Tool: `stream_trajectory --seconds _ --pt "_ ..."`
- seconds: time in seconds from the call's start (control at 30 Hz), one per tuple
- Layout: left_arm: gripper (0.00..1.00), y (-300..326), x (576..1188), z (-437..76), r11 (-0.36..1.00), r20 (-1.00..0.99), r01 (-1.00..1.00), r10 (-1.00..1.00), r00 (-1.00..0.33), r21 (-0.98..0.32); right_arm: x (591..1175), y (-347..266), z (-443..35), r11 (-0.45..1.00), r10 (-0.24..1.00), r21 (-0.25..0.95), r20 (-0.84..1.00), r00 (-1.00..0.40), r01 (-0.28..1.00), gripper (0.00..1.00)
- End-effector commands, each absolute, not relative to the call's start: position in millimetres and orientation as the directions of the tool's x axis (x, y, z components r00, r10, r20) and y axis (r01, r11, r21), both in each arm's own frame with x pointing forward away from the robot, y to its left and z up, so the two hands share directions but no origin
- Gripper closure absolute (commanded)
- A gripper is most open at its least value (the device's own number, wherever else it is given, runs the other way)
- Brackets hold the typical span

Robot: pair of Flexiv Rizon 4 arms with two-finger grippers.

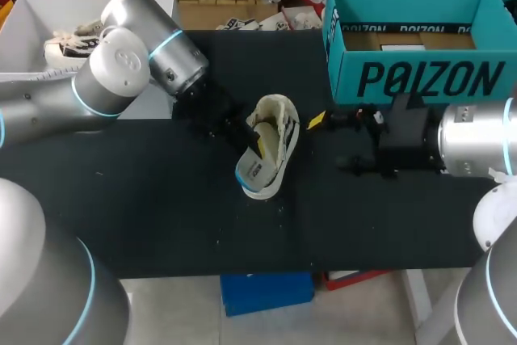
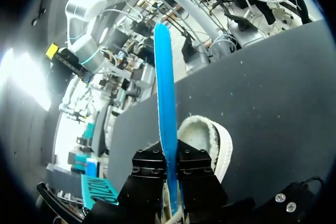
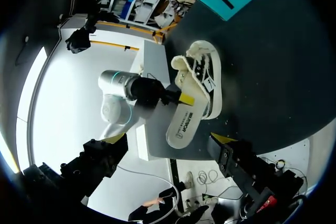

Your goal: Take the shoe out of the shoebox, open the shoe tongue, remove and reinsert the insole, then place the shoe into the shoebox

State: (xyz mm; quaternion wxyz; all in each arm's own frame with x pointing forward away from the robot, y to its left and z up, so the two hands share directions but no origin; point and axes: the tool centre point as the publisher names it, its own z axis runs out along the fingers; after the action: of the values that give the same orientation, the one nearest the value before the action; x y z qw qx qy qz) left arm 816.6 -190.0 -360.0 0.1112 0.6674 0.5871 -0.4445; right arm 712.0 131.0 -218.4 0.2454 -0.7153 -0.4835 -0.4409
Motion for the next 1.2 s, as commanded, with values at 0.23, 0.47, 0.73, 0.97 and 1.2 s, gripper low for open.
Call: stream_trajectory --seconds 0.23,0.47,0.73,0.97,1.2 --pt "1.0 -199 828 -368 -0.277 -0.716 0.884 0.692 -0.088 -0.376 712 132 -218 -0.412 0.476 0.075 0.868 0.145 0.908 0.0" --pt "1.0 -198 836 -372 -0.238 -0.696 0.895 0.71 -0.104 -0.377 712 132 -218 -0.412 0.476 0.075 0.868 0.145 0.908 0.0" --pt "1.0 -197 847 -380 -0.21 -0.683 0.902 0.721 -0.117 -0.377 712 132 -218 -0.412 0.476 0.075 0.868 0.145 0.908 0.0" --pt "0.53 -195 841 -373 -0.21 -0.696 0.902 0.707 -0.125 -0.376 712 132 -218 -0.412 0.476 0.075 0.868 0.145 0.908 0.0" --pt "0.42 -182 820 -366 -0.227 -0.702 0.894 0.701 -0.125 -0.386 712 132 -218 -0.412 0.476 0.075 0.868 0.145 0.908 0.0"
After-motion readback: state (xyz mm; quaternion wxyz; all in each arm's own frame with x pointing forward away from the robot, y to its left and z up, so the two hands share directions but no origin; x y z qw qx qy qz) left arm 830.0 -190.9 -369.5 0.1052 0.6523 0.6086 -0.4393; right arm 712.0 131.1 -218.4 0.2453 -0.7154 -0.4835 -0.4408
